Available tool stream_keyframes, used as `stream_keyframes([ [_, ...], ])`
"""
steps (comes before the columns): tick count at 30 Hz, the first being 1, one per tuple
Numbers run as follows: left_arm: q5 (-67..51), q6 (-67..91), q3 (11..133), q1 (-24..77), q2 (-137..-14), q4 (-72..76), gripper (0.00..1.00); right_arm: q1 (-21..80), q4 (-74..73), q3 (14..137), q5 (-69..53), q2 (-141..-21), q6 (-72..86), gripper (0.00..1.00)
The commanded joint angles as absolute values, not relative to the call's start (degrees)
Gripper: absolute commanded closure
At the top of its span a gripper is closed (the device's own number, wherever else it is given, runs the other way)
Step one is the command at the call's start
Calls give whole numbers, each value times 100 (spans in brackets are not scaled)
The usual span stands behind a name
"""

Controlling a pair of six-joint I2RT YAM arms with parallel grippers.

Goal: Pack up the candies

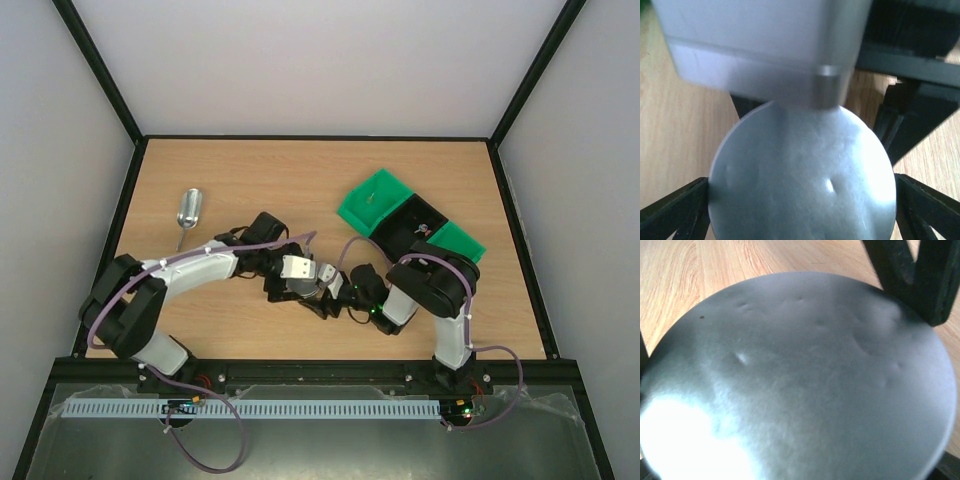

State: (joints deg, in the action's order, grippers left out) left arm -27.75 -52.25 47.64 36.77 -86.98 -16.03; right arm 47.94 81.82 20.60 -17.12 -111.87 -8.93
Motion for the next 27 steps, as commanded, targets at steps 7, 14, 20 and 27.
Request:
stream_keyframes([
  [7,-2845,-2618,4319,3463,-7850,-1125,0,4764,8337,1991,-1767,-11150,-770,56],
  [14,-2074,-1473,3992,3763,-7856,-701,0,4770,8376,2034,-1692,-11214,-729,56],
  [20,-1764,-1180,4100,3948,-8237,-464,0,4780,8359,2050,-1653,-11207,-727,56],
  [27,-1589,-1285,4031,4157,-8371,-387,2,4777,8344,2083,-1630,-11220,-734,56],
])
